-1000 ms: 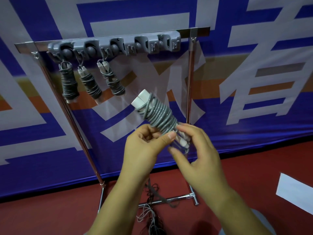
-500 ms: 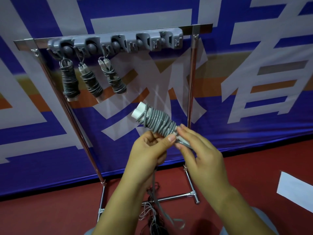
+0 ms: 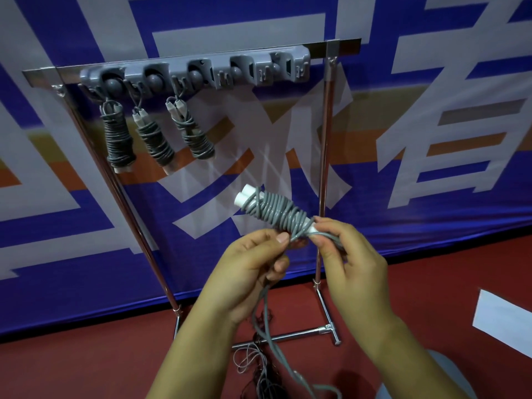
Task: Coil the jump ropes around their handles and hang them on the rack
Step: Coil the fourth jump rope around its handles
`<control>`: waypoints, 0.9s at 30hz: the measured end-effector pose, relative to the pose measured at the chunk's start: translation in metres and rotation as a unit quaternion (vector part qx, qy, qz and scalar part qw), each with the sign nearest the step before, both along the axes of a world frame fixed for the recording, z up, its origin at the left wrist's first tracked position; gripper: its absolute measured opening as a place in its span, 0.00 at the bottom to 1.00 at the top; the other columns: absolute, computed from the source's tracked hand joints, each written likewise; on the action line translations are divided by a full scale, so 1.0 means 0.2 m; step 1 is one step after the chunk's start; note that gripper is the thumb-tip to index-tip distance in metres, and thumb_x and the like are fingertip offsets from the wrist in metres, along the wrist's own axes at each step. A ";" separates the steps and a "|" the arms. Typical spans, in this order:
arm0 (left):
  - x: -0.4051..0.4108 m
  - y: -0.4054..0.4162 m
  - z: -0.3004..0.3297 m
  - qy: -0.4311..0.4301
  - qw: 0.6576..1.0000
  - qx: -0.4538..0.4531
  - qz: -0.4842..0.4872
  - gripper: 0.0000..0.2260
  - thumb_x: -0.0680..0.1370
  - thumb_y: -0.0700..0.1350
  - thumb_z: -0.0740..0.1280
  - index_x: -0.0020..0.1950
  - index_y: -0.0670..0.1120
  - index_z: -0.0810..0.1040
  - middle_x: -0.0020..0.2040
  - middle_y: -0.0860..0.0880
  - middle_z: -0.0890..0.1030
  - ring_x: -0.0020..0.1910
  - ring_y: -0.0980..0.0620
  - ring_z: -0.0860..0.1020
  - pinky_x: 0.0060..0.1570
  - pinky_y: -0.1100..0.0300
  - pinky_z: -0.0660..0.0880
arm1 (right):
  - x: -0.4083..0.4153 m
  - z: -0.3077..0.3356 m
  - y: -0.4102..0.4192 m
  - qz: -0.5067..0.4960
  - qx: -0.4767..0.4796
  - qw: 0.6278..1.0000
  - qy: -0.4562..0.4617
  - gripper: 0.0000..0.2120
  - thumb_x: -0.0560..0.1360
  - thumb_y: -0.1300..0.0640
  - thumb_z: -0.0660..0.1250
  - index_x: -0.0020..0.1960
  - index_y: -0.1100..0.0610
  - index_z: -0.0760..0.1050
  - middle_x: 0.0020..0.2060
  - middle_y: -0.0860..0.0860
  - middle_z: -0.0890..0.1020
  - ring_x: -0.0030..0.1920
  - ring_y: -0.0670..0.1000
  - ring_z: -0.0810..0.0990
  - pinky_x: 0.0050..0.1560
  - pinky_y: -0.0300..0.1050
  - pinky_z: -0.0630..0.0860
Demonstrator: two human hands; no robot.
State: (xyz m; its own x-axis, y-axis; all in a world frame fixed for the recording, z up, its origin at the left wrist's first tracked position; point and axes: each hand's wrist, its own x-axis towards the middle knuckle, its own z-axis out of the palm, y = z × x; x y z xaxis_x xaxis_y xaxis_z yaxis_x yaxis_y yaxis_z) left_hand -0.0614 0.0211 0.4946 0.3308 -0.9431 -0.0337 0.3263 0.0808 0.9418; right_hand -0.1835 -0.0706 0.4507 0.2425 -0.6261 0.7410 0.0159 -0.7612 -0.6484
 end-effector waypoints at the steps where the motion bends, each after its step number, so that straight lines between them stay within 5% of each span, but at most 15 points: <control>1: 0.00 0.00 0.00 -0.016 1.000 -0.001 0.012 0.08 0.72 0.42 0.68 0.46 0.38 0.78 0.48 0.35 0.73 0.26 0.56 0.66 0.27 0.67 0.65 | 0.00 0.01 0.00 0.011 0.007 1.000 0.004 0.10 0.77 0.55 0.63 0.55 0.56 0.79 0.51 0.44 0.80 0.54 0.40 0.78 0.54 0.30 0.73; 5: 0.01 -0.01 0.00 0.000 1.000 -0.018 0.022 0.06 0.71 0.37 0.70 0.44 0.38 0.75 0.45 0.38 0.80 0.27 0.57 0.70 0.27 0.67 0.67 | 0.01 0.02 0.01 0.055 0.036 0.998 0.016 0.12 0.77 0.56 0.61 0.57 0.57 0.79 0.51 0.44 0.79 0.53 0.36 0.77 0.51 0.25 0.70; 9: 0.04 -0.03 -0.01 0.153 0.987 -0.011 -0.047 0.05 0.68 0.33 0.67 0.41 0.41 0.76 0.40 0.42 0.79 0.28 0.55 0.73 0.27 0.65 0.70 | 0.03 0.02 0.03 0.044 0.049 0.997 -0.026 0.13 0.78 0.56 0.60 0.57 0.60 0.79 0.51 0.46 0.79 0.53 0.35 0.76 0.52 0.25 0.69; 12: 0.04 -0.05 -0.03 0.262 0.956 0.009 -0.133 0.12 0.64 0.35 0.77 0.44 0.40 0.79 0.41 0.41 0.79 0.29 0.54 0.75 0.29 0.64 0.73 | 0.05 0.02 0.04 0.026 0.063 0.996 -0.053 0.12 0.77 0.56 0.60 0.57 0.56 0.79 0.50 0.43 0.79 0.53 0.35 0.77 0.52 0.26 0.70; 17: 0.02 -0.04 -0.06 0.191 0.954 0.015 -0.229 0.14 0.70 0.47 0.76 0.49 0.39 0.83 0.46 0.41 0.83 0.28 0.60 0.72 0.30 0.69 0.70 | 0.05 0.06 0.03 0.068 0.161 0.979 -0.107 0.11 0.75 0.46 0.61 0.55 0.38 0.78 0.50 0.44 0.82 0.51 0.45 0.82 0.51 0.38 0.77; 23: 0.04 -0.04 -0.05 0.183 0.945 -0.010 -0.271 0.18 0.74 0.52 0.71 0.62 0.49 0.79 0.26 0.52 0.73 0.22 0.61 0.63 0.23 0.70 0.62 | 0.03 0.09 0.02 0.073 0.156 0.979 -0.111 0.11 0.76 0.48 0.61 0.54 0.46 0.79 0.48 0.52 0.83 0.48 0.47 0.83 0.50 0.37 0.77; 27: 0.01 -0.03 -0.02 0.121 0.967 -0.002 -0.224 0.19 0.69 0.58 0.74 0.56 0.50 0.82 0.21 0.54 0.67 0.19 0.61 0.61 0.20 0.69 0.59 | 0.03 0.08 0.02 0.066 0.145 0.982 -0.103 0.10 0.77 0.49 0.61 0.52 0.46 0.80 0.48 0.51 0.83 0.49 0.46 0.83 0.50 0.35 0.77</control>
State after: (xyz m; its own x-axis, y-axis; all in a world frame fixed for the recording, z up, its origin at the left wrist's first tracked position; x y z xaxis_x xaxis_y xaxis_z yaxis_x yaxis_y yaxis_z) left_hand -0.0592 0.0142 0.4903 -0.1284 -0.9902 -0.0547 0.5400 -0.1161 0.8336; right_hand -0.1769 -0.0657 0.4677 0.1996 -0.7911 0.5782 0.2564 -0.5273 -0.8101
